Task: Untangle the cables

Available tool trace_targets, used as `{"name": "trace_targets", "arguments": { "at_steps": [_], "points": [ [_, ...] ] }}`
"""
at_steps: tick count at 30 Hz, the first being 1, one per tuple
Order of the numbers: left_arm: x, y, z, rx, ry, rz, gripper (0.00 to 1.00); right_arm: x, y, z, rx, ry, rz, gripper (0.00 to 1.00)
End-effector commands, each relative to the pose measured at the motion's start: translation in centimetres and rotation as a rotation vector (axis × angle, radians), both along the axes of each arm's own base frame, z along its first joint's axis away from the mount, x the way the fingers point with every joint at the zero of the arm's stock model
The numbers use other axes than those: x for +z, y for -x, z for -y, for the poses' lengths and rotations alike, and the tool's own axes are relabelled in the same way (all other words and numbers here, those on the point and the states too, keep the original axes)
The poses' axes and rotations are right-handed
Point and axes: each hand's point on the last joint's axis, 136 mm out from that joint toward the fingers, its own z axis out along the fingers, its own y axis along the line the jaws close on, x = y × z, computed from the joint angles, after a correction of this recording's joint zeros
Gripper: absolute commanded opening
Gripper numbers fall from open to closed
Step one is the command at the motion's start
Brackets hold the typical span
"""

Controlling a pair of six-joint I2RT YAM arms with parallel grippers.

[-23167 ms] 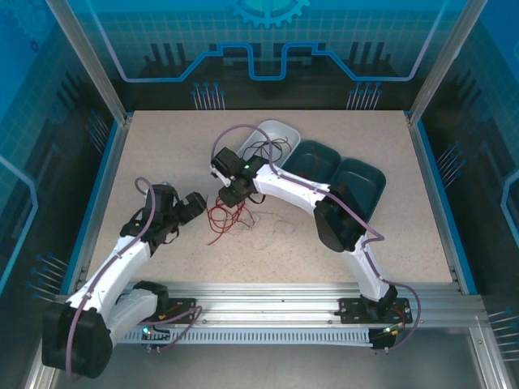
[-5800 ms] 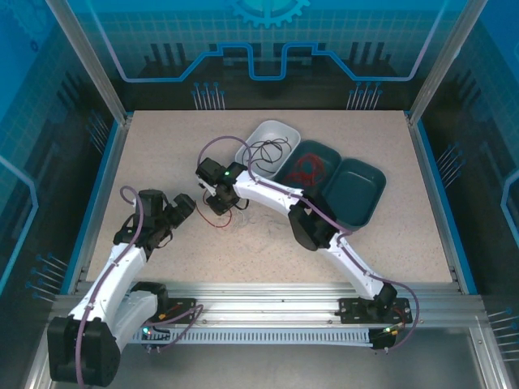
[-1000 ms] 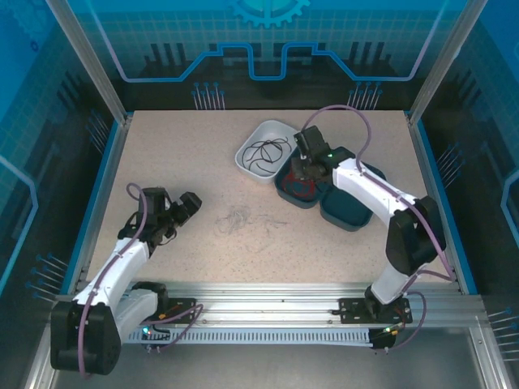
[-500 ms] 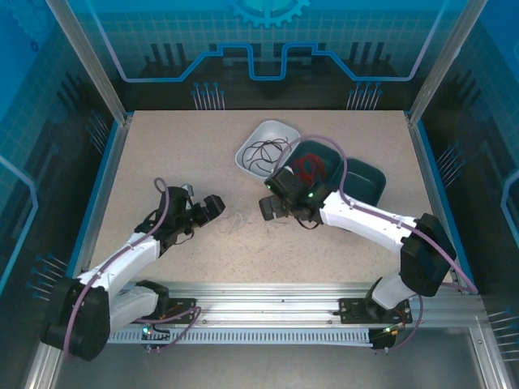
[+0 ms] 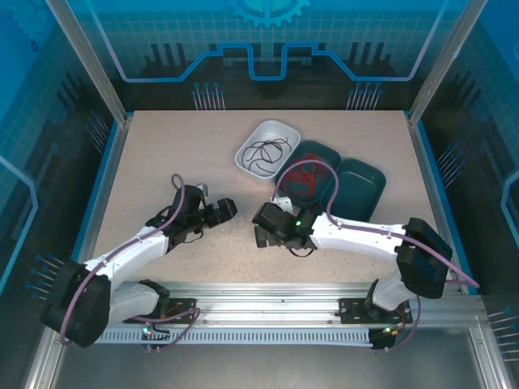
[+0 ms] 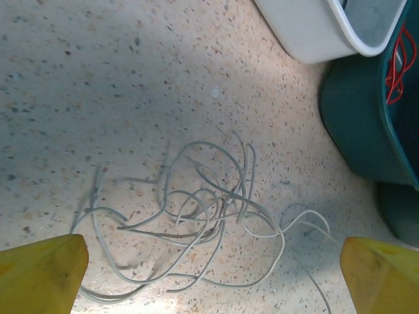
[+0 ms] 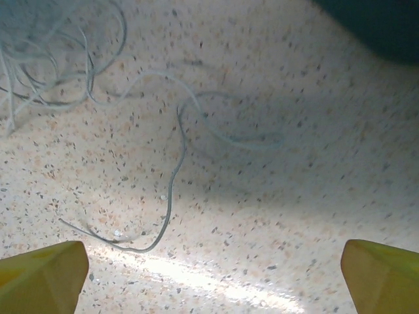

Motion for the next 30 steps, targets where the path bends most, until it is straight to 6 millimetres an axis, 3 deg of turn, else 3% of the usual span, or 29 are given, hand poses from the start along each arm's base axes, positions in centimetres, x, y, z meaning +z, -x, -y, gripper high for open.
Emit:
{"name": "trace_targets", "arguments": {
  "at_steps": [1, 6, 11, 18, 24, 30],
  "points": [
    [0.5, -0.8, 0.7, -0.035, -0.058, 0.025, 0.99, -2.0, 0.9, -0.4, -0.093, 0.003, -0.064, 1.0],
    [-0.3, -1.4, 1.2, -0.042, -0.09, 0.0, 0.99, -3.7, 1.1, -1.8, -0.1, -0.009, -0.104, 0.99],
    [-0.8, -2.3, 1.3, -0.034, -0.121, -0.013, 0.93, -4.6, 0.9, -2.9, -0.088, -0.01, -0.123, 0.76],
    [-1.2, -3.1, 2.2, -0.08, -0.163, -0.023, 0.87, -4.9, 0.3, -3.2, -0.099, -0.053, -0.11, 0.6],
    [-1.5, -3.3, 3.2, -0.139, -0.221, -0.026, 0.83, -5.2, -0.3, -2.4, -0.137, -0.086, -0.098, 0.37],
    [-2.9, -3.0, 2.8, -0.154, -0.306, -0.067, 0.71, -4.8, -0.6, -0.5, -0.178, -0.076, -0.072, 0.15]
  ]
}}
